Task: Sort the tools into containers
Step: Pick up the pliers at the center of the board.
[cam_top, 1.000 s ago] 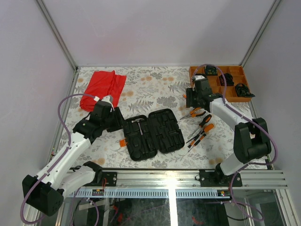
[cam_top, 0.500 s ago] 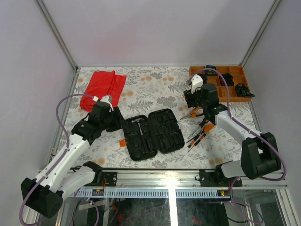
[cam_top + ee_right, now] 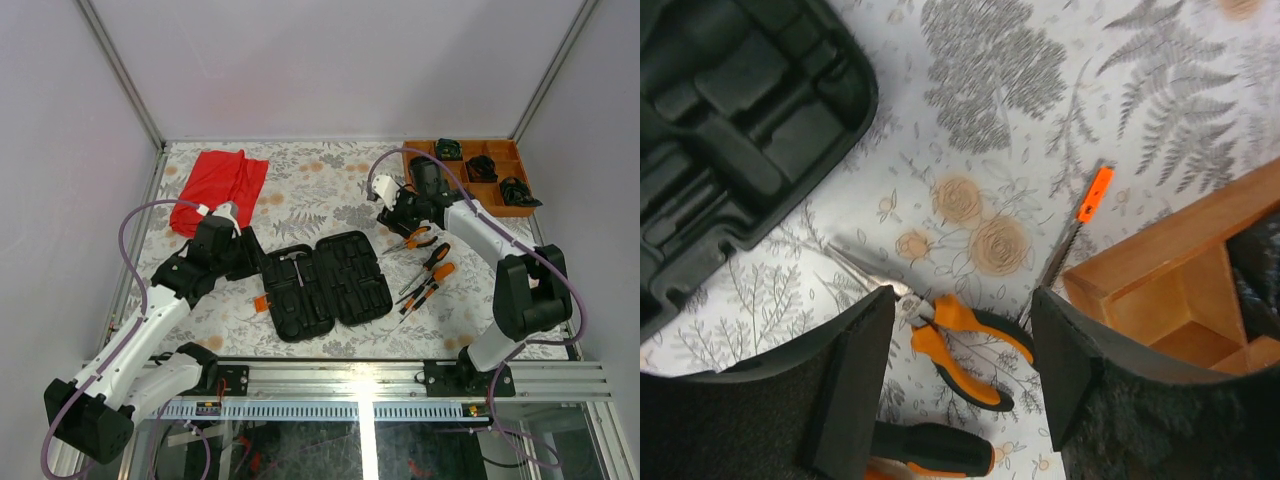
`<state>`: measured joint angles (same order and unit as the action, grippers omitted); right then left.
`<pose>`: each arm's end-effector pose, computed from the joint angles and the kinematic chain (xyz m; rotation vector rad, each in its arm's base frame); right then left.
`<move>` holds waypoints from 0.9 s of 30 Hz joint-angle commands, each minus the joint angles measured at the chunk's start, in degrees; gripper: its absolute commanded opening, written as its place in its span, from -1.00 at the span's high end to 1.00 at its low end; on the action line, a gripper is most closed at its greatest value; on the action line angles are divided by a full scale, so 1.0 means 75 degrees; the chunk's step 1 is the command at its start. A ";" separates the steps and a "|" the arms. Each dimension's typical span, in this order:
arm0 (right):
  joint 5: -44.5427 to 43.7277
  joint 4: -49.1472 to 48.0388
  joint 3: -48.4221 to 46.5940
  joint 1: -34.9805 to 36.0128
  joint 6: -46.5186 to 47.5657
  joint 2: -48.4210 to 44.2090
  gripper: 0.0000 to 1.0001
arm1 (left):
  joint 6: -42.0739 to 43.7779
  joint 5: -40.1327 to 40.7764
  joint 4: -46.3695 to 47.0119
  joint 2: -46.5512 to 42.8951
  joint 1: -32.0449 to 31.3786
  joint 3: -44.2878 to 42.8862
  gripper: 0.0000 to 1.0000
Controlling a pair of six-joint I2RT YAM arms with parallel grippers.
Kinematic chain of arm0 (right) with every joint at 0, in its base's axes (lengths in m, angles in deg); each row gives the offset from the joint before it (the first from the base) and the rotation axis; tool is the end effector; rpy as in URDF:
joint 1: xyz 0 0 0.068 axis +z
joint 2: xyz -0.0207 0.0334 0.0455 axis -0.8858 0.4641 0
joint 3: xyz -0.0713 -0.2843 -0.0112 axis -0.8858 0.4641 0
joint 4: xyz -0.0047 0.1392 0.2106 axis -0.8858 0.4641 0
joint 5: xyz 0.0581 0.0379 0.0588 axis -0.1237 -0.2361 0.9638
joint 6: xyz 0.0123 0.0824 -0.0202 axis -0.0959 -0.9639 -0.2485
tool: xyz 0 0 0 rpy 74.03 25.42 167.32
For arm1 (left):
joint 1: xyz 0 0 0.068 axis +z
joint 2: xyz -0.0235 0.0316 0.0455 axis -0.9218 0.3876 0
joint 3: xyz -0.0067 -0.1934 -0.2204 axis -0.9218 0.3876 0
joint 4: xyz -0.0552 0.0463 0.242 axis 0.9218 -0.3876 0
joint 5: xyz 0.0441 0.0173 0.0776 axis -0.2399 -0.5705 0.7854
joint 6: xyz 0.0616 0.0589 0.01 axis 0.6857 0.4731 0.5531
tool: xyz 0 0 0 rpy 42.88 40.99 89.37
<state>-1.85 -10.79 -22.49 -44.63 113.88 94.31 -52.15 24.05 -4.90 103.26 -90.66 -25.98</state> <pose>0.3447 0.1364 0.2454 -1.3309 1.8949 0.1659 0.1779 -0.0810 0.2688 -0.1881 2.3949 -0.5355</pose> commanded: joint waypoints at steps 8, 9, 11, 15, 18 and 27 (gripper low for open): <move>-0.0507 0.2263 -0.1283 -0.0020 0.2279 0.1521 -0.29 | 0.0127 -0.0095 0.0078 -0.0128 0.0042 -0.0037 -0.04; -0.0495 0.2292 -0.1309 -0.0018 0.2361 0.1621 -0.29 | 0.0120 -0.0091 0.0074 -0.0127 0.0036 -0.0037 -0.04; -0.0419 0.2292 -0.1388 -0.0024 0.2400 0.1809 -0.29 | 0.0116 -0.0078 0.0074 -0.0128 0.0040 -0.0037 -0.04; -0.0272 0.2372 -0.1574 -0.0018 0.2380 0.2166 -0.29 | 0.0115 -0.0108 0.0070 -0.0114 0.0035 -0.0026 -0.05; -0.0230 0.2488 -0.1659 -0.0024 0.2403 0.2393 -0.29 | 0.0110 -0.0094 0.0074 -0.0122 0.0038 -0.0025 -0.05; -0.0221 0.2364 -0.1429 -0.0023 0.2310 0.2531 -0.27 | 0.0107 -0.0113 0.0084 -0.0056 0.0036 -0.0025 -0.05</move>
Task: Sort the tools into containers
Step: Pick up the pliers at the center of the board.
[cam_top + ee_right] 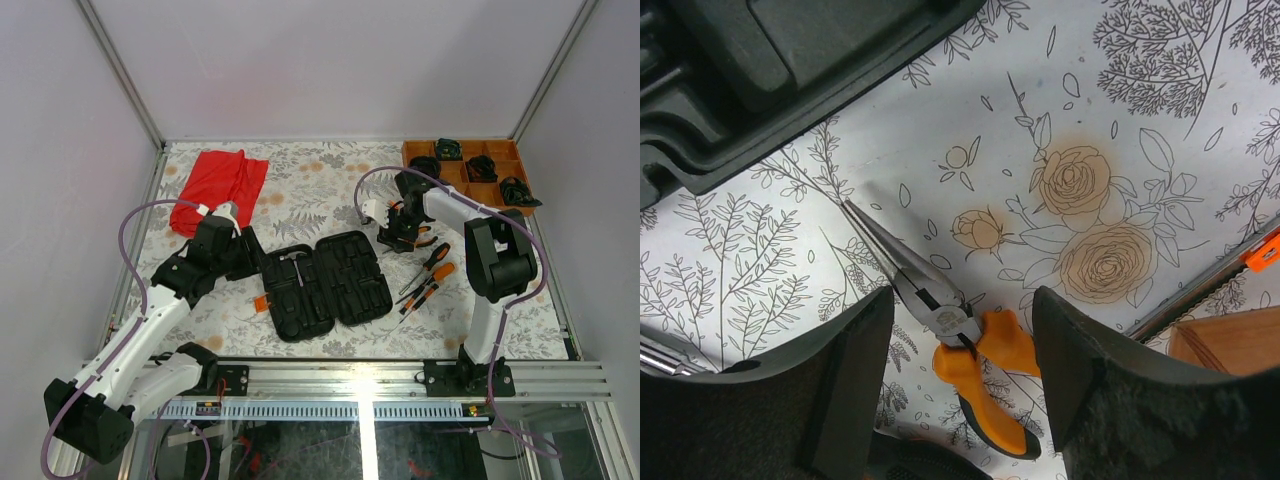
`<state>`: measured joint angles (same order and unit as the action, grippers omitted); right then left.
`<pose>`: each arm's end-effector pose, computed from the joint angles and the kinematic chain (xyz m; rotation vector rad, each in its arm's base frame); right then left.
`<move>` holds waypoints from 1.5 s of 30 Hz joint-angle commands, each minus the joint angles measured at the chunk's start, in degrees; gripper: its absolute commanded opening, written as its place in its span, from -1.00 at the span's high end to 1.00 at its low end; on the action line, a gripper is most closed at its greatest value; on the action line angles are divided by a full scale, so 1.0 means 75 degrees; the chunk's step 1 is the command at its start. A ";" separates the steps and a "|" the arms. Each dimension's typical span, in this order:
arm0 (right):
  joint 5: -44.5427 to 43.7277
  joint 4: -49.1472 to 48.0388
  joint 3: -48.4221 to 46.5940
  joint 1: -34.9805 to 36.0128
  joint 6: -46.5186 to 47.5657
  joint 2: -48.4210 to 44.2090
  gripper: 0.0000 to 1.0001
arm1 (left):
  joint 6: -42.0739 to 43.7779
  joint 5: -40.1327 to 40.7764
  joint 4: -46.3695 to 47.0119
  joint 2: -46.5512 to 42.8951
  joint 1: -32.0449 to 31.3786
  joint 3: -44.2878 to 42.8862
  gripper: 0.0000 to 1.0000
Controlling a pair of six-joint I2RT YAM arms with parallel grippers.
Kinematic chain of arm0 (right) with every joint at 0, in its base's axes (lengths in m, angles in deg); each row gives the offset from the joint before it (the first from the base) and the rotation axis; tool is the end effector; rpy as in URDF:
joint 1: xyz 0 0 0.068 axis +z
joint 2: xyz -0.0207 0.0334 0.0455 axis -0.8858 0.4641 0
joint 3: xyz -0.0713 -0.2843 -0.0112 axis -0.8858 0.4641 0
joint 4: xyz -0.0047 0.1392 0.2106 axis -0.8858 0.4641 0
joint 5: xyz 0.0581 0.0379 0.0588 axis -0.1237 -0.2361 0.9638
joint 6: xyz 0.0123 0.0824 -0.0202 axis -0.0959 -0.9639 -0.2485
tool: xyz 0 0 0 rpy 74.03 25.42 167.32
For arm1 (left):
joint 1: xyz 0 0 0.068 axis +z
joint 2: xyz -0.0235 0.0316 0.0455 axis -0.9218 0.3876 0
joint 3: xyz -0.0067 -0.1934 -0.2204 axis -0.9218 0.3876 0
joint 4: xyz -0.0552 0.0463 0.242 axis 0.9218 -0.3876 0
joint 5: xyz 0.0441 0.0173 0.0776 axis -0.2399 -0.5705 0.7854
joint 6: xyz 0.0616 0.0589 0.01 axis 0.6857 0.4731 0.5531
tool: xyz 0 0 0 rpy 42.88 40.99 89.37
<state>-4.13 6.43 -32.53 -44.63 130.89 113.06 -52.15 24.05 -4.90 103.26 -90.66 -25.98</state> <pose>0.3699 0.1414 0.1565 -1.7883 2.0573 0.2152 0.1779 -0.0810 0.2688 -0.1881 2.3949 -0.5355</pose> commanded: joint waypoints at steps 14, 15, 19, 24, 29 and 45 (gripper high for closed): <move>-0.0010 -0.0478 0.0041 -0.0011 -0.0902 0.0138 0.30 | 0.0103 -0.0100 0.0082 -0.0067 0.0030 -0.0026 -0.05; -0.0004 -0.0530 0.0022 0.0002 -0.0974 0.0104 0.35 | 0.0104 -0.0094 0.0090 -0.0078 0.0041 -0.0025 -0.05; 0.0005 -0.0876 0.0178 0.0026 -0.1330 -0.0134 0.58 | 0.0113 -0.0110 0.0116 -0.0060 0.0037 -0.0025 -0.05; -0.0012 -0.1385 0.0491 0.0025 -0.1821 -0.0664 0.74 | 0.0127 -0.0177 0.0142 -0.0023 0.0038 -0.0031 -0.05; -0.0229 -0.1954 0.0642 0.0017 -0.2740 -0.1330 0.97 | 0.0127 -0.0161 0.0140 -0.0017 0.0040 -0.0025 -0.05; -0.0736 -0.4957 0.2921 0.0152 -0.6637 -0.4184 1.00 | 0.0173 -0.0345 0.0279 -0.0169 0.0040 0.0022 -0.08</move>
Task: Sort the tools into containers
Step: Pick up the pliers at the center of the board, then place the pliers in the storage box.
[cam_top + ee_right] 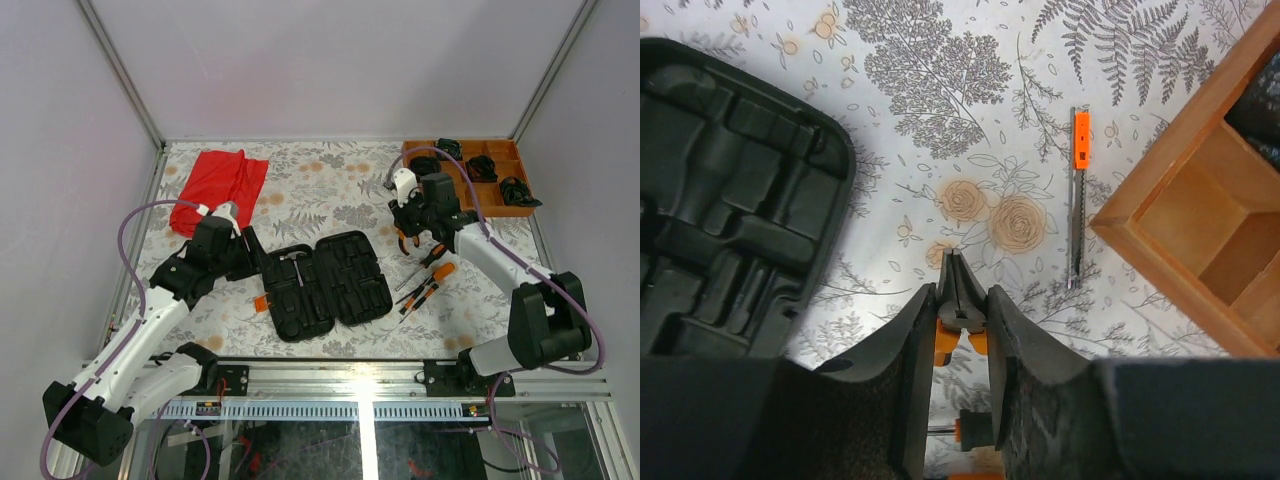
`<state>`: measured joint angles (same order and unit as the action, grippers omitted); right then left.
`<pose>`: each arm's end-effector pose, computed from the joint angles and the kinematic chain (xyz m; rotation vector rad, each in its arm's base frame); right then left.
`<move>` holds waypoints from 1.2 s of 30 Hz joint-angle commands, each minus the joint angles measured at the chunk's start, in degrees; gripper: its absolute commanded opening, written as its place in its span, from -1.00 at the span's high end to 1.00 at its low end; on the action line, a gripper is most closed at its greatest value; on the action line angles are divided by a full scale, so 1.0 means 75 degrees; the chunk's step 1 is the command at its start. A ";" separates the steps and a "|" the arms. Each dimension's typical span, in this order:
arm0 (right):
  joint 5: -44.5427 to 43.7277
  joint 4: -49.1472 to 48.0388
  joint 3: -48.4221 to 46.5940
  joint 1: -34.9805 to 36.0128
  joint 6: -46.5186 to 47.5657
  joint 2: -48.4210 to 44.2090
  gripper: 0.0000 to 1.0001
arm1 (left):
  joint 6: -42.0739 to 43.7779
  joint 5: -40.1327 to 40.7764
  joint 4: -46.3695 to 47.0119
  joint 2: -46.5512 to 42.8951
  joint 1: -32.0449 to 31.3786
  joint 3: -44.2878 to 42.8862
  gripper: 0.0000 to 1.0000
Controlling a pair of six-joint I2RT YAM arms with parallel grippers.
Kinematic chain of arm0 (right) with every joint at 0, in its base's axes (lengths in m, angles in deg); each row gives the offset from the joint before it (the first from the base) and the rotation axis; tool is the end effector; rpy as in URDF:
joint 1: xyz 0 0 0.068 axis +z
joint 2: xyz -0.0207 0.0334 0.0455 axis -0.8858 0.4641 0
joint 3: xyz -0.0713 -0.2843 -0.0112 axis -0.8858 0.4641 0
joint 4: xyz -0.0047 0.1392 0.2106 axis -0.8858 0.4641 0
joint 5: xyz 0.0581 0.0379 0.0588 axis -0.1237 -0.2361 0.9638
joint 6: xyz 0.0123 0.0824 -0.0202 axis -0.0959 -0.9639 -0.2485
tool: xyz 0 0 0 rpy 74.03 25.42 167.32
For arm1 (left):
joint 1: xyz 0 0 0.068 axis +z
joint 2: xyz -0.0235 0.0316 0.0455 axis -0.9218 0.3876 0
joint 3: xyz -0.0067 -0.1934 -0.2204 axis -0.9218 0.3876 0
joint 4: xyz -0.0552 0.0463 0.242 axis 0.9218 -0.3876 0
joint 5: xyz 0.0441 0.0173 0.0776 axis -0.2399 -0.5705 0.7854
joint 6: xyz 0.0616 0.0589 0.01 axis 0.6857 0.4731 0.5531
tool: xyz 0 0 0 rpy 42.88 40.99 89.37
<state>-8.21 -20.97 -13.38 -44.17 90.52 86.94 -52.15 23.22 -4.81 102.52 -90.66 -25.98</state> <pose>0.3250 0.1246 0.2518 -0.8591 2.0346 0.2239 0.1757 -0.0812 0.2713 -0.1793 2.3847 -0.5581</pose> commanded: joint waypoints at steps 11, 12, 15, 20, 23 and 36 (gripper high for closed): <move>-0.2260 -0.0874 0.0583 0.0167 -0.3429 -0.1873 1.00 | 0.0510 -0.1243 0.0680 -0.0139 0.0037 0.0066 -0.13; -0.2354 -0.0666 0.0477 0.0171 -0.3789 -0.1956 1.00 | 0.0529 -0.1280 0.0702 -0.0156 0.0035 0.0042 -0.13; -0.1908 -0.0154 0.0163 0.0177 -0.4631 -0.2167 1.00 | 0.0582 -0.1402 0.0812 -0.0203 0.0007 -0.0052 -0.14; -0.0743 0.0163 0.0130 0.0178 -0.5397 -0.2393 1.00 | 0.0489 -0.1426 0.1162 -0.0295 -0.0459 -0.0131 -0.15; -0.0285 0.0260 0.0240 0.0182 -0.5652 -0.2561 1.00 | 0.0346 -0.1217 0.1446 -0.0275 -0.0841 -0.0051 -0.15; -0.0780 -0.0328 0.0313 0.2209 -0.7031 -0.2321 1.00 | -0.0536 -0.0646 0.2692 -0.0421 -0.1629 0.1141 -0.11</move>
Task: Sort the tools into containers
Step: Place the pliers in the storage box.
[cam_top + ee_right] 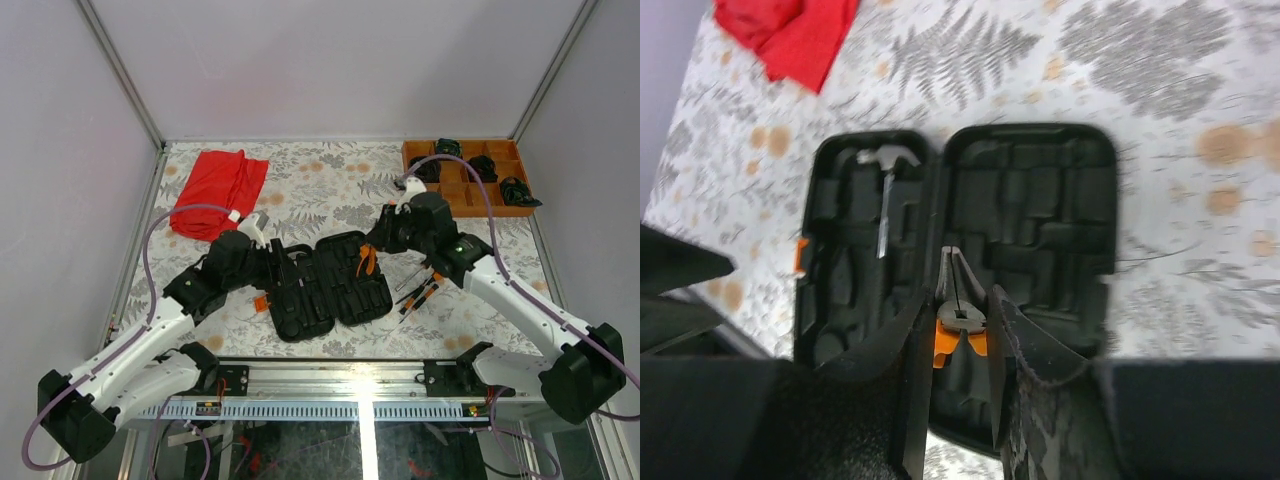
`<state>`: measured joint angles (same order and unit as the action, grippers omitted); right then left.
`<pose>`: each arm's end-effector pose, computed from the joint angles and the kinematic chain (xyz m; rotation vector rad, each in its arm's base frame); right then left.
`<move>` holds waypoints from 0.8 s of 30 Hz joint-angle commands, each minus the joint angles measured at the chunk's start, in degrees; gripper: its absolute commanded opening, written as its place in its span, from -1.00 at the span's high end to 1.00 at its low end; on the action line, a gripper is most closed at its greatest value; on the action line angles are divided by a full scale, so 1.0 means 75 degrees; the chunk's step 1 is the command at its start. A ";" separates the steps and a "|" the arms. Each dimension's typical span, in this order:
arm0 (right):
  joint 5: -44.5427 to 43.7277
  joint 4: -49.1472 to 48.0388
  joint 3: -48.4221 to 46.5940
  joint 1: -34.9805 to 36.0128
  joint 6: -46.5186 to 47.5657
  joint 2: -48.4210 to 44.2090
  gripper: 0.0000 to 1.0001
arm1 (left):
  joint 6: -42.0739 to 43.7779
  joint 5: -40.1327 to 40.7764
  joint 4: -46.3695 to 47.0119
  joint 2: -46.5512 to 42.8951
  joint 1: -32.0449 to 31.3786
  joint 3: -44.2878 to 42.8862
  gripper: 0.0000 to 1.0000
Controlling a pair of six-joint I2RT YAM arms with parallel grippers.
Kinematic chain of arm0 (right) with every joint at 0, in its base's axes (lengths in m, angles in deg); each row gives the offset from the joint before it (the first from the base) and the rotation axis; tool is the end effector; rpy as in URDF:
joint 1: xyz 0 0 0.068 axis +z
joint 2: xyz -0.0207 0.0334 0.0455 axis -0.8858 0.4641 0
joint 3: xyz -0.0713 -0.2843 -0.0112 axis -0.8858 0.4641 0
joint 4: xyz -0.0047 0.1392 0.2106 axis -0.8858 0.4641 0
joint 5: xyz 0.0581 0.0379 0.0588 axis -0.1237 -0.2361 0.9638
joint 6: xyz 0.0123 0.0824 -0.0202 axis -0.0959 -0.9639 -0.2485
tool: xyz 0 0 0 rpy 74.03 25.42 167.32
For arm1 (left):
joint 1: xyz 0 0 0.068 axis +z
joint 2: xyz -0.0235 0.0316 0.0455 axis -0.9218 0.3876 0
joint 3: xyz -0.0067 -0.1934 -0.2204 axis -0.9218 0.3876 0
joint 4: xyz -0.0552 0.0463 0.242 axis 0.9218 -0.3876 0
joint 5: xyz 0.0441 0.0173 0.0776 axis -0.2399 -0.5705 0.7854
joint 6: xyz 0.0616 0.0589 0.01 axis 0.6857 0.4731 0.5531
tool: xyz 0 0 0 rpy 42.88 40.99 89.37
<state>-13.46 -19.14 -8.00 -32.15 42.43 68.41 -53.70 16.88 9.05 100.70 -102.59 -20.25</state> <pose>0.2384 0.1505 0.3082 -0.1485 2.0980 0.7564 0.1585 -0.1284 0.2701 0.1111 2.2762 -0.8701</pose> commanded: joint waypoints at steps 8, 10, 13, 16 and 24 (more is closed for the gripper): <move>-0.0437 -0.0359 -0.1114 0.2071 -0.0846 0.1040 1.00 | -0.1165 0.2165 0.0470 -0.2394 -0.0042 0.1248 -0.16; -0.0534 -0.0334 -0.1310 0.2363 -0.0884 0.1352 1.00 | -0.1313 0.2573 0.0122 -0.2893 -0.0038 0.1361 -0.23; -0.0560 -0.0229 -0.1710 0.2799 -0.0922 0.1878 1.00 | -0.1663 0.2967 -0.0402 -0.3111 -0.0038 0.1484 -0.27; -0.0761 -0.0085 -0.2138 0.3274 -0.0903 0.2417 1.00 | -0.2131 0.3158 -0.0815 -0.2820 -0.0038 0.1557 -0.26; -0.1039 0.0019 -0.2989 0.3781 -0.0987 0.3578 1.00 | -0.2802 0.3443 -0.1111 -0.2472 -0.0038 0.1767 -0.25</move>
<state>-18.92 -17.91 -25.40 -4.41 36.31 93.45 -71.36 39.72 1.94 82.19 -102.79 -7.82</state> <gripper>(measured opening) 0.298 0.622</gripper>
